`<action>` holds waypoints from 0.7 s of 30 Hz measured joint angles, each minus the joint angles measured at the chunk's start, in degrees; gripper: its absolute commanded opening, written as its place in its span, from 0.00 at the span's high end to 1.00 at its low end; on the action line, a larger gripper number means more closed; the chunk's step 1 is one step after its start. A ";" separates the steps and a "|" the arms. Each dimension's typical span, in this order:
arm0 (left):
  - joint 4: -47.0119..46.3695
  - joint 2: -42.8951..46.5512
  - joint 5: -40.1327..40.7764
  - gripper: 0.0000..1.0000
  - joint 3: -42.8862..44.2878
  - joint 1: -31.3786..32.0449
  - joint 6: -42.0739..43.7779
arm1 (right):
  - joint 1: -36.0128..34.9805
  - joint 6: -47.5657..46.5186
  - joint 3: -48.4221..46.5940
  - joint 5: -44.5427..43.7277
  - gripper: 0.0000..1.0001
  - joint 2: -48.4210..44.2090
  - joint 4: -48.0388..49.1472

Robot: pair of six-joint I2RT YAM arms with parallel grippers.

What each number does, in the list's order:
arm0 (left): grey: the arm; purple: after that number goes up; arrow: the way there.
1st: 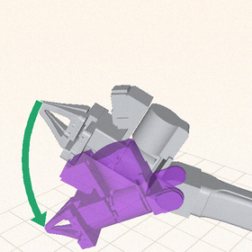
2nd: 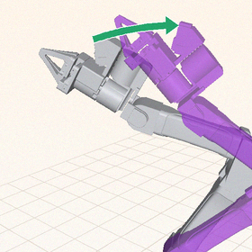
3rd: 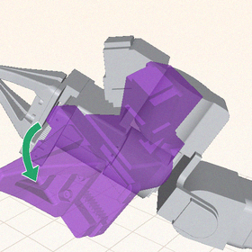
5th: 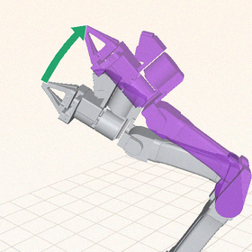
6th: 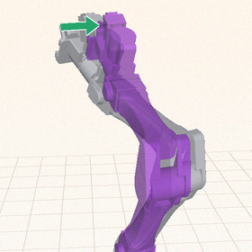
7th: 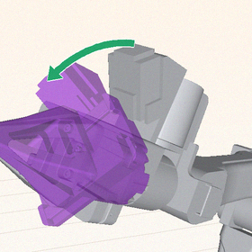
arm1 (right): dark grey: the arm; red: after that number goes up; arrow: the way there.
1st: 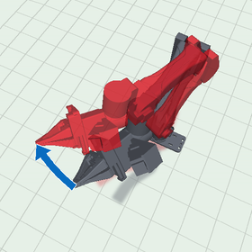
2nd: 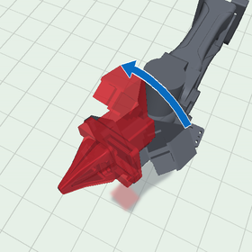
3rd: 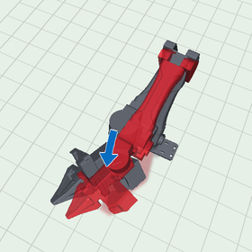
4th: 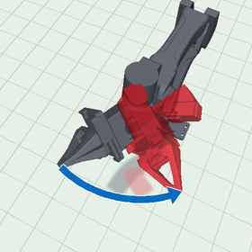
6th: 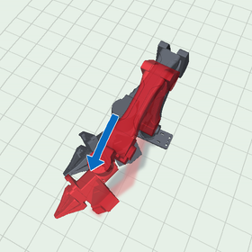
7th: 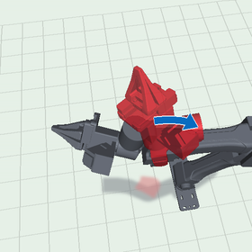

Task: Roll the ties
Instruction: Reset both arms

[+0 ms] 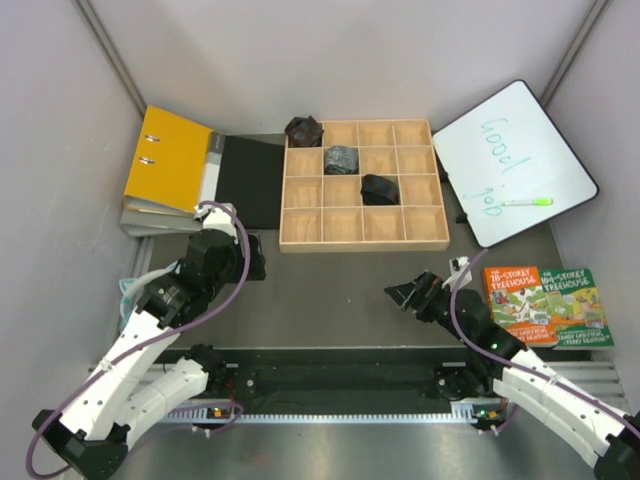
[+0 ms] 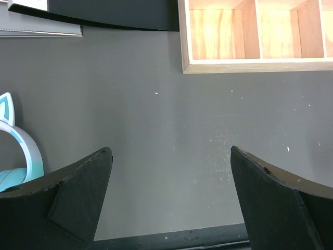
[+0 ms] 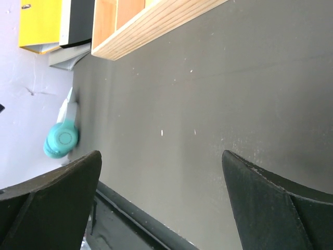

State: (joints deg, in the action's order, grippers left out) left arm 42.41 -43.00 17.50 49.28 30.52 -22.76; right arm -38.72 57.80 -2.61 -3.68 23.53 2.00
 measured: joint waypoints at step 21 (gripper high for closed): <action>0.09 1.90 1.49 0.01 0.00 0.00 -0.09 | 0.00 3.78 0.00 -0.37 0.01 -0.07 0.50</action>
State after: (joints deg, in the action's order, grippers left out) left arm 42.50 -41.10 18.98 49.28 30.52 -22.85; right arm -38.72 61.58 -2.61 -4.05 23.46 2.50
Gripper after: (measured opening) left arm 0.991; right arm 0.987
